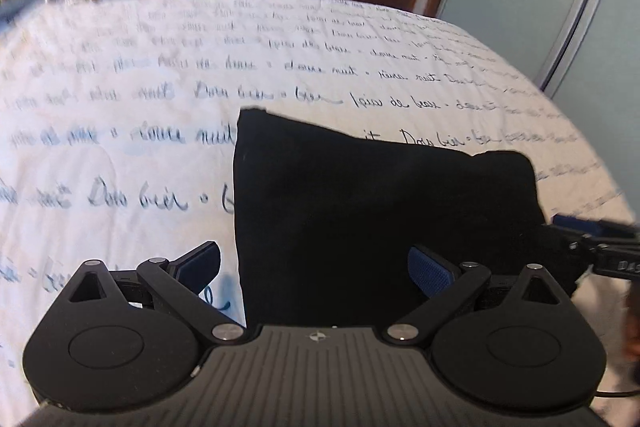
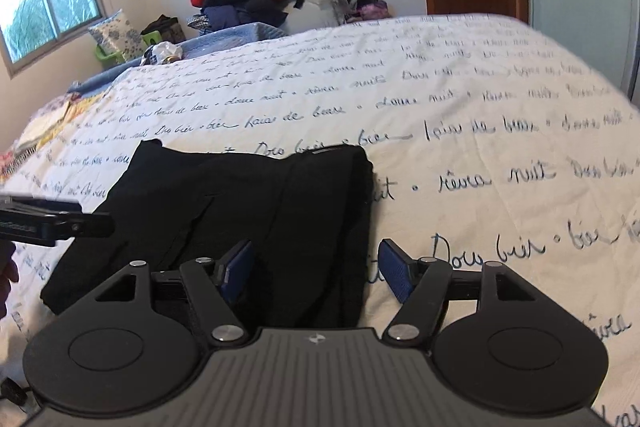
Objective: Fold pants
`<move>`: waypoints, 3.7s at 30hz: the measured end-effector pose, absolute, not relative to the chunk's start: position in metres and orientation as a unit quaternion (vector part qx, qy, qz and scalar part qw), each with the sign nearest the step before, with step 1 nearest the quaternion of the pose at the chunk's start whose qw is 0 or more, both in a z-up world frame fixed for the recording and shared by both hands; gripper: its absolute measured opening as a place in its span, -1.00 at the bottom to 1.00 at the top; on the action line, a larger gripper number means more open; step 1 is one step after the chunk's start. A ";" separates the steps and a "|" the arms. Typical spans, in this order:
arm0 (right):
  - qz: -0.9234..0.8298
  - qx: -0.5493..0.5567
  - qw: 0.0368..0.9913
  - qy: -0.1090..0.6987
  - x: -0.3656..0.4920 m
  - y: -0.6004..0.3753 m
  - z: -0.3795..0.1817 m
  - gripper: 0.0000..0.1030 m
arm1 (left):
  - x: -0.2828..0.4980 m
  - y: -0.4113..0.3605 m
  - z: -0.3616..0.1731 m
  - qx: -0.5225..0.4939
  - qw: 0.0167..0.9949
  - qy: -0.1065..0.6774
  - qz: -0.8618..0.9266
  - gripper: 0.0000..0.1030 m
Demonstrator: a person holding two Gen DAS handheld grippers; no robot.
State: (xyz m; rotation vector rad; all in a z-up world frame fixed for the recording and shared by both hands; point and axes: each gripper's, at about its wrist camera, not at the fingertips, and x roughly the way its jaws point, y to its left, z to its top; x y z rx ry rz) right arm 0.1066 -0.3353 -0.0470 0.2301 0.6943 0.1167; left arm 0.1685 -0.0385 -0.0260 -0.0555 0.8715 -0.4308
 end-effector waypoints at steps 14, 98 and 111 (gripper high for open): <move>0.205 0.242 0.872 0.374 0.140 -0.378 -0.074 0.46 | 0.211 0.008 -0.060 -0.220 0.794 0.468 -0.320 0.98; 0.089 0.060 0.949 0.296 0.091 -0.210 -0.021 0.57 | 0.120 0.001 -0.027 0.016 0.921 0.383 -0.074 0.87; 0.088 0.046 0.947 0.306 0.066 -0.189 -0.022 0.68 | 0.100 0.005 -0.031 0.014 0.920 0.385 -0.069 0.88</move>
